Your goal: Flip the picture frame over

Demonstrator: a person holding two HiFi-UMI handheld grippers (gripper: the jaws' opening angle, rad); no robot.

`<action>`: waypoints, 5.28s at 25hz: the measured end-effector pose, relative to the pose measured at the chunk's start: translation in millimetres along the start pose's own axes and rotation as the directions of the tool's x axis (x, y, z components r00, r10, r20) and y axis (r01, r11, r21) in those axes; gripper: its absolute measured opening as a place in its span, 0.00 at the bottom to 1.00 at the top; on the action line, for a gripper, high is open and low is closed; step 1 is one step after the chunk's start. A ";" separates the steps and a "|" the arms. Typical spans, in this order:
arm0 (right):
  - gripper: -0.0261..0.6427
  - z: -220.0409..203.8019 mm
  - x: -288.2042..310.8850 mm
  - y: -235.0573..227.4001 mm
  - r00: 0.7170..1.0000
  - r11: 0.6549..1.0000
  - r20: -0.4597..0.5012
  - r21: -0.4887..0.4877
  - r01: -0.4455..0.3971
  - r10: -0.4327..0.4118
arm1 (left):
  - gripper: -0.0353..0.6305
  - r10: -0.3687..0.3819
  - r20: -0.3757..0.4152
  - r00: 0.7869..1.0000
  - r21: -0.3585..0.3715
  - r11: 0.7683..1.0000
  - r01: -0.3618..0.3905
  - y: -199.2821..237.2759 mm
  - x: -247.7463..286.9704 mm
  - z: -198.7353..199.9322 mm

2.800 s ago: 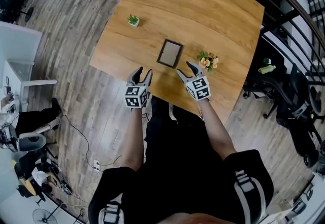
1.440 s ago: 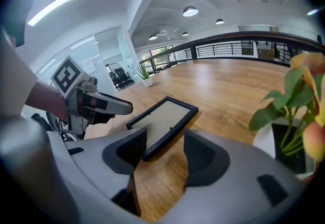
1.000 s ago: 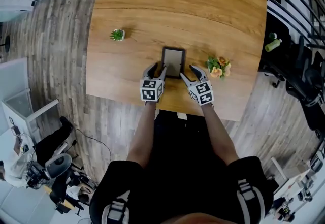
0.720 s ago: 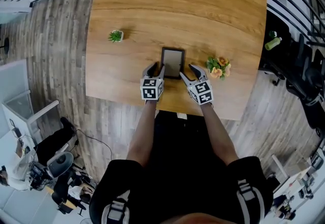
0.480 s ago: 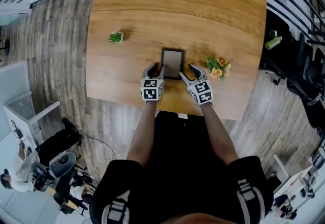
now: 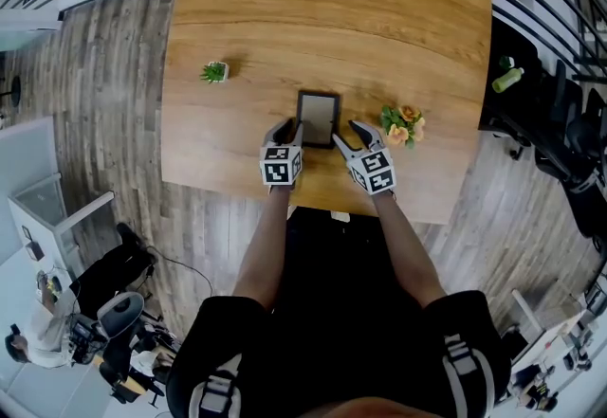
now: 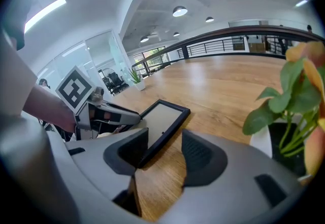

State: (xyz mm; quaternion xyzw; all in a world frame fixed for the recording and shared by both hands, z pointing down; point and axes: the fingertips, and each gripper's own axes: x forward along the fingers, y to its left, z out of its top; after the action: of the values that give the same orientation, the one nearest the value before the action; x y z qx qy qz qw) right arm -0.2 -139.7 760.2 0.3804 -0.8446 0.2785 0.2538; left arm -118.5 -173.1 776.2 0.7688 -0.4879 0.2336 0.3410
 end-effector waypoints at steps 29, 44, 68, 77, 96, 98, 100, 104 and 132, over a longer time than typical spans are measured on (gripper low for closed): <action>0.33 1.7 -9.0 13.8 0.994 0.994 -0.012 -0.022 -0.107 0.107 | 0.14 0.061 0.083 0.995 -0.198 0.979 -0.043 2.0 -22.3 8.3; 0.33 8.8 -23.5 34.5 0.974 0.972 0.028 0.066 -0.226 0.225 | 0.14 0.098 0.197 0.975 -0.143 0.987 -0.071 -19.1 -69.2 27.4; 0.26 9.2 -71.7 48.9 0.882 0.851 0.163 0.235 -0.470 0.442 | 0.14 0.092 0.345 0.934 -0.092 0.994 -0.064 -75.5 -116.3 33.3; 0.20 12.8 -83.6 49.2 0.850 0.809 0.194 0.263 -0.526 0.490 | 0.14 0.104 0.353 0.930 -0.080 0.994 -0.080 -86.1 -122.0 32.1; 0.14 25.7 -97.4 54.3 0.797 0.729 0.261 0.321 -0.604 0.545 | 0.14 0.076 0.347 0.935 -0.039 0.997 -0.066 -87.0 -120.0 40.9; 0.14 27.3 -97.5 54.9 0.801 0.740 0.256 0.308 -0.598 0.541 | 0.14 0.076 0.346 0.935 -0.032 0.997 -0.069 -86.8 -120.9 41.6; 0.14 29.0 -98.0 55.4 0.807 0.758 0.254 0.280 -0.589 0.534 | 0.14 0.075 0.346 0.935 -0.022 0.997 -0.072 -86.9 -121.0 43.2; 0.14 30.7 -98.5 55.5 0.822 0.792 0.252 0.233 -0.564 0.511 | 0.14 0.072 0.339 0.938 -0.004 0.997 -0.075 -86.8 -119.5 45.6; 0.14 45.0 -80.8 57.7 0.925 0.937 0.250 0.125 -0.326 0.288 | 0.22 -0.153 0.343 0.927 0.042 0.988 0.148 -116.1 -119.0 87.2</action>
State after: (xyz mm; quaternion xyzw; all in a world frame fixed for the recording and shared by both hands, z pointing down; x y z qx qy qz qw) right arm -8.2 -97.0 660.3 0.2921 -0.8914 0.3380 0.0763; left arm -59.9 -134.5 602.1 0.8355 -0.4780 0.0721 0.2612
